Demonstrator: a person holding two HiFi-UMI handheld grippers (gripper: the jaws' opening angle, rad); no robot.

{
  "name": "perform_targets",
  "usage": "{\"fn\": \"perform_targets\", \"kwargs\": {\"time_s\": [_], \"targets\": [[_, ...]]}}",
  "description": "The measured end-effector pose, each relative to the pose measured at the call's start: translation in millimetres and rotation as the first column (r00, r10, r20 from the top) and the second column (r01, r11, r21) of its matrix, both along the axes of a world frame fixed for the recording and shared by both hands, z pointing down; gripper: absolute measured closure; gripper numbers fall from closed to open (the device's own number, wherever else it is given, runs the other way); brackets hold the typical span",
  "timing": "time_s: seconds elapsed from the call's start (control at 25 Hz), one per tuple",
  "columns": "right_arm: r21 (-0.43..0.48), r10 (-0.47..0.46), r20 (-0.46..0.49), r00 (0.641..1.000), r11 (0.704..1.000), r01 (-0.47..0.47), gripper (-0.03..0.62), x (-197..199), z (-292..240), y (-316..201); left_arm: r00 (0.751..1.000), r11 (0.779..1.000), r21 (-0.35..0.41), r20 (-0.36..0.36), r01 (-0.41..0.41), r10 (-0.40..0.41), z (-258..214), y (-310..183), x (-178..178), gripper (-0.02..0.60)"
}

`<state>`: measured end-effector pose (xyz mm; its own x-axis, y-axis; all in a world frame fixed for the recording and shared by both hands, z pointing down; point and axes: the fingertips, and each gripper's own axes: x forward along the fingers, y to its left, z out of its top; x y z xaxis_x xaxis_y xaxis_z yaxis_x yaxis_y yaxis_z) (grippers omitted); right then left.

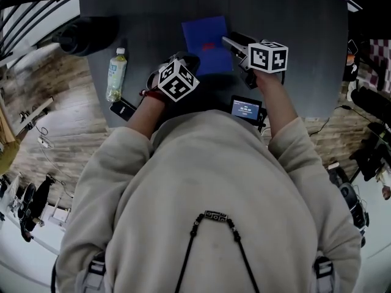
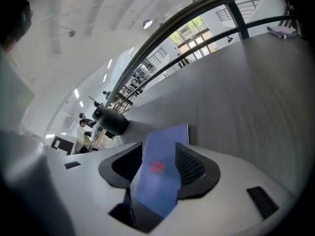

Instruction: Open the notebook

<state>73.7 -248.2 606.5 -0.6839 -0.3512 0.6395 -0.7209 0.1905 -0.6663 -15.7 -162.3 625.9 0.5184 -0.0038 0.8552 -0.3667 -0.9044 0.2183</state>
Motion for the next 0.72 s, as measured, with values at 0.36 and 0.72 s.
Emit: {"fn": "perform_targets", "kwargs": {"time_s": [0.36, 0.72], "targets": [[-0.097, -0.049, -0.073, 0.996, 0.994, 0.042, 0.35, 5.6, 39.3, 20.6, 0.988, 0.994, -0.032, 0.112, -0.106, 0.109, 27.3, 12.3, -0.2, 0.58], [-0.124, -0.115, -0.118, 0.986, 0.987, 0.1, 0.339, -2.8, 56.6, 31.0, 0.979, 0.991, -0.018, 0.159, -0.13, 0.131, 45.3, 23.6, -11.0, 0.58]]}}
